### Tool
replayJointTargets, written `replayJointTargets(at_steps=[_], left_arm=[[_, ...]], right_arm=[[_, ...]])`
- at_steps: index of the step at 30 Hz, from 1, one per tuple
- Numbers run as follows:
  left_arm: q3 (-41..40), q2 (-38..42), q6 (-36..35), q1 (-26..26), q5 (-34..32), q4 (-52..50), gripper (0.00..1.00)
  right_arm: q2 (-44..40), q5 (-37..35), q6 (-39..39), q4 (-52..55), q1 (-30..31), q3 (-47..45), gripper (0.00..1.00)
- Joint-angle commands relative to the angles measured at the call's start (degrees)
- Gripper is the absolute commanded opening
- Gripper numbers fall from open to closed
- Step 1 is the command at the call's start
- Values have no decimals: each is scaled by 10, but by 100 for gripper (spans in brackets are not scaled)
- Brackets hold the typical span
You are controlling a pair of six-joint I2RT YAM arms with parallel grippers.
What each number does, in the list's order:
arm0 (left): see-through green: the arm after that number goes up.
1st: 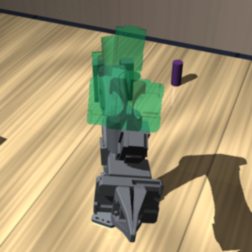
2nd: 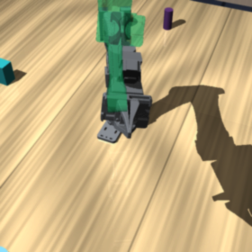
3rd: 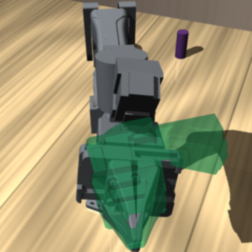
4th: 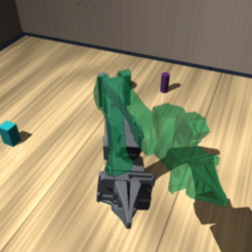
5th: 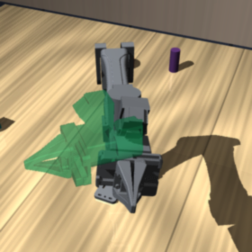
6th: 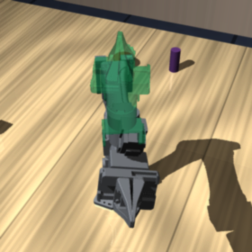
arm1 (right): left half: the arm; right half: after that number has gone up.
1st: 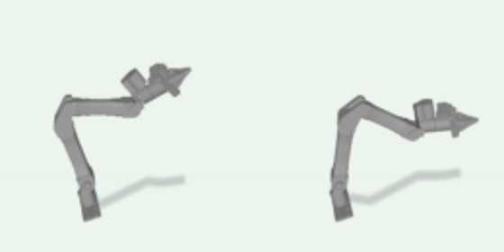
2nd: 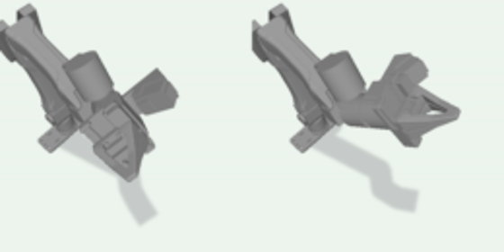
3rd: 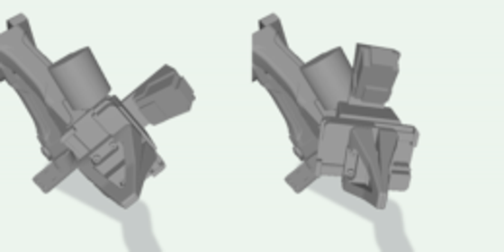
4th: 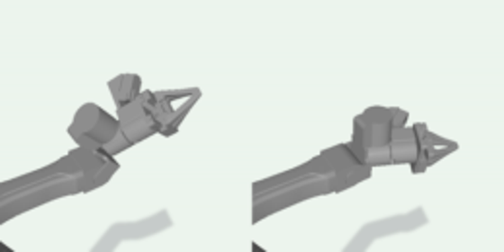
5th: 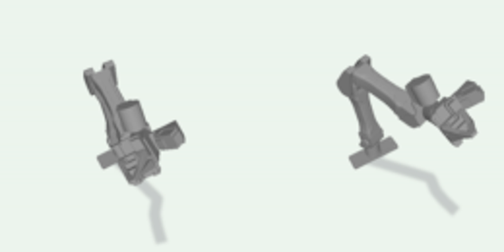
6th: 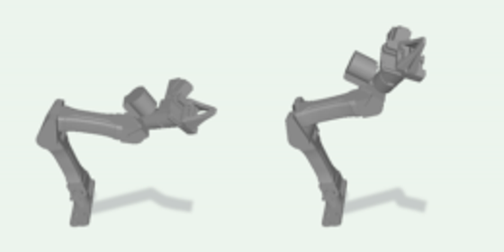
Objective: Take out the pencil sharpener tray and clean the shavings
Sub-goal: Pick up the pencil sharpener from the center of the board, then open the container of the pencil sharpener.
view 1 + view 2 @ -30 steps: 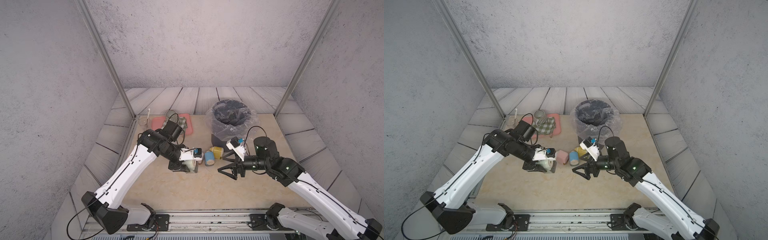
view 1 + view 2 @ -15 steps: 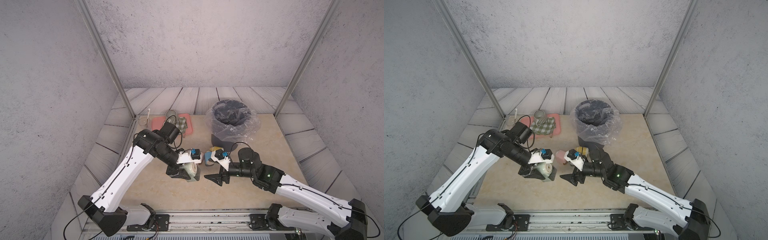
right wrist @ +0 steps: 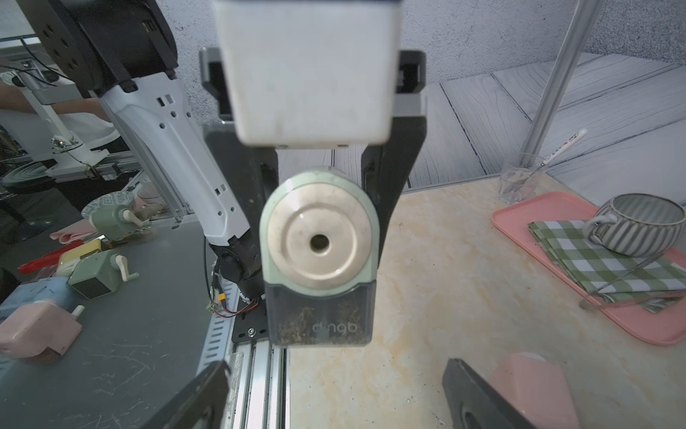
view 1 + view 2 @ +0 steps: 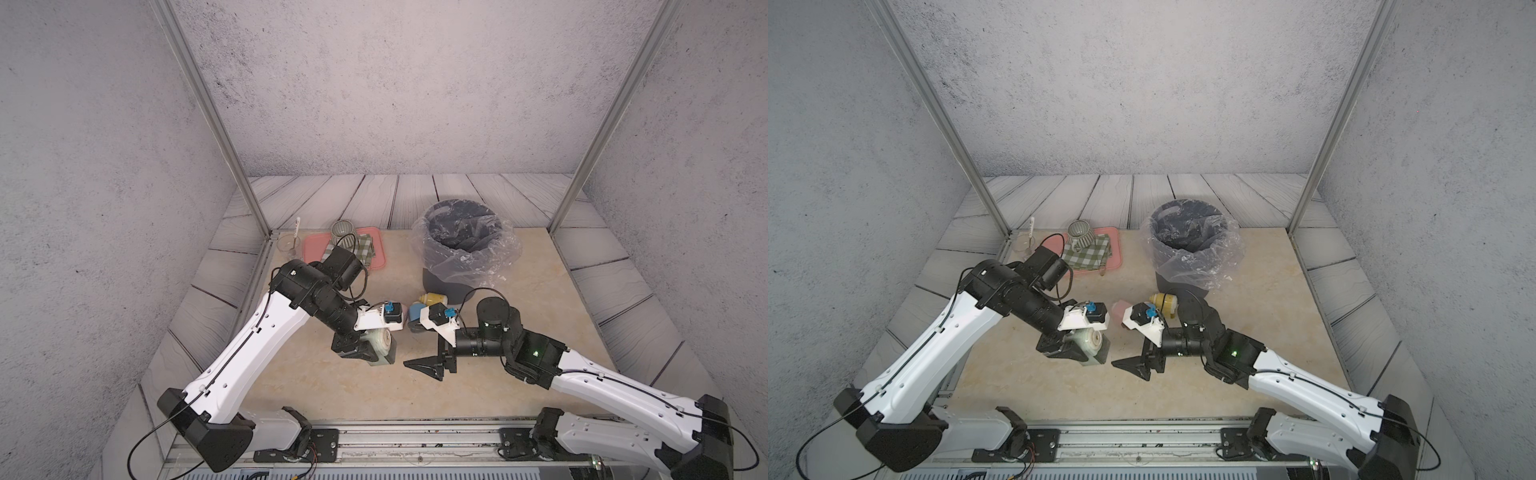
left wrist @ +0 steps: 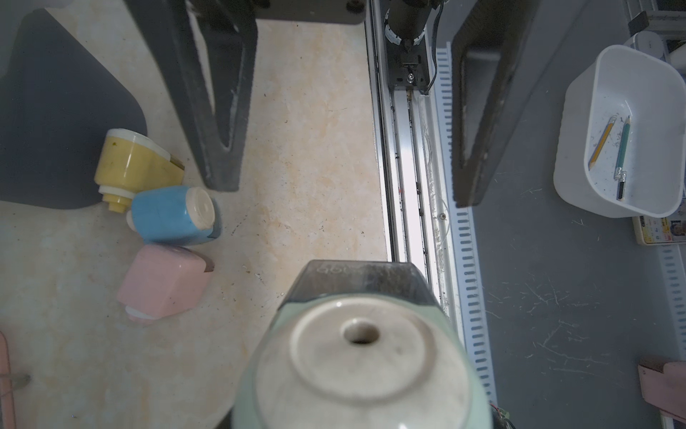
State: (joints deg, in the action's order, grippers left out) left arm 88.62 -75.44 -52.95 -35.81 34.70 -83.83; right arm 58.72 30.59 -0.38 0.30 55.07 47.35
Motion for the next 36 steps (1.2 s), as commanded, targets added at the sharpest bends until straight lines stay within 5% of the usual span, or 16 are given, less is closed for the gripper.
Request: replayJointTargets(at_steps=[1, 36], left_arm=[[-13, 14, 6, -3, 2, 7, 0], [-24, 28, 27, -4, 13, 22, 0]], right_arm=[[9, 17, 15, -21, 4, 13, 93], [75, -34, 42, -83, 48, 23, 89]])
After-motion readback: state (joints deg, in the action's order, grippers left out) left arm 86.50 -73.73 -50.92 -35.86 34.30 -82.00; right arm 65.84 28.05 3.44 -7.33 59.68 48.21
